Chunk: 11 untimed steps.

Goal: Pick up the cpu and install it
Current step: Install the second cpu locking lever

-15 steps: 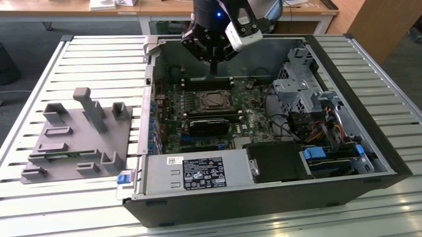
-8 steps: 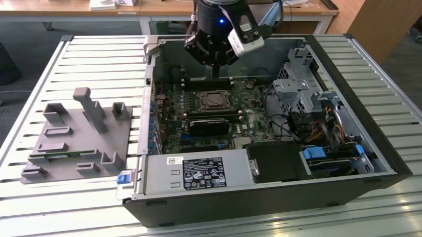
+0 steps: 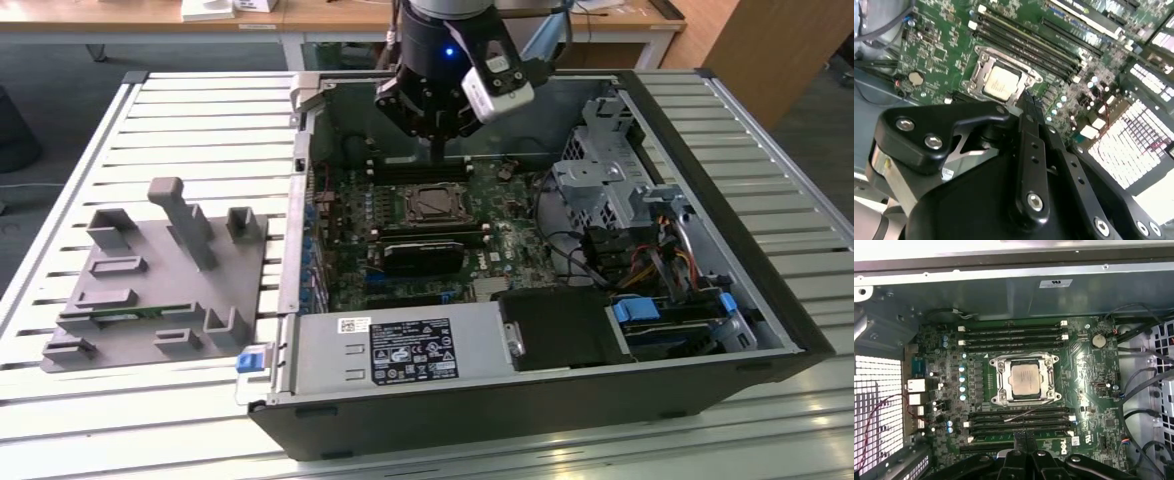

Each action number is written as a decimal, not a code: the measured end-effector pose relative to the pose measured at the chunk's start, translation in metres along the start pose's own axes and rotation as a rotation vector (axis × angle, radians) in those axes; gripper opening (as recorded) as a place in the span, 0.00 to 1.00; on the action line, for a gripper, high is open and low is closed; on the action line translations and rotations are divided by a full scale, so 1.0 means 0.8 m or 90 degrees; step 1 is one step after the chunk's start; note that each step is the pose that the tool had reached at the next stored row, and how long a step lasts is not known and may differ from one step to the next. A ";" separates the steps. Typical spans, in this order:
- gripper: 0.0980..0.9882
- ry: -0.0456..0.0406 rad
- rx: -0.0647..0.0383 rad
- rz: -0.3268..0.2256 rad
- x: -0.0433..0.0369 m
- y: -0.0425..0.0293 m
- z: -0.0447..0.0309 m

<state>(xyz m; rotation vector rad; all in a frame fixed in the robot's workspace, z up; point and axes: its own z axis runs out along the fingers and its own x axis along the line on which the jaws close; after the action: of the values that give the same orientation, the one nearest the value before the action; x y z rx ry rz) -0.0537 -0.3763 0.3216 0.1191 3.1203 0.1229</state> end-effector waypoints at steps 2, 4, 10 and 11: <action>0.01 0.0002 0.000 0.000 -0.002 0.0007 0.0046; 0.01 0.0007 0.000 0.000 -0.004 0.0015 0.0091; 0.01 0.0014 0.000 0.000 -0.006 0.0011 0.0230; 0.01 0.0014 0.000 0.000 -0.006 0.0009 0.0252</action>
<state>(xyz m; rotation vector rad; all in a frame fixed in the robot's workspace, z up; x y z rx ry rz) -0.0488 -0.3743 0.3016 0.1195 3.1225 0.1229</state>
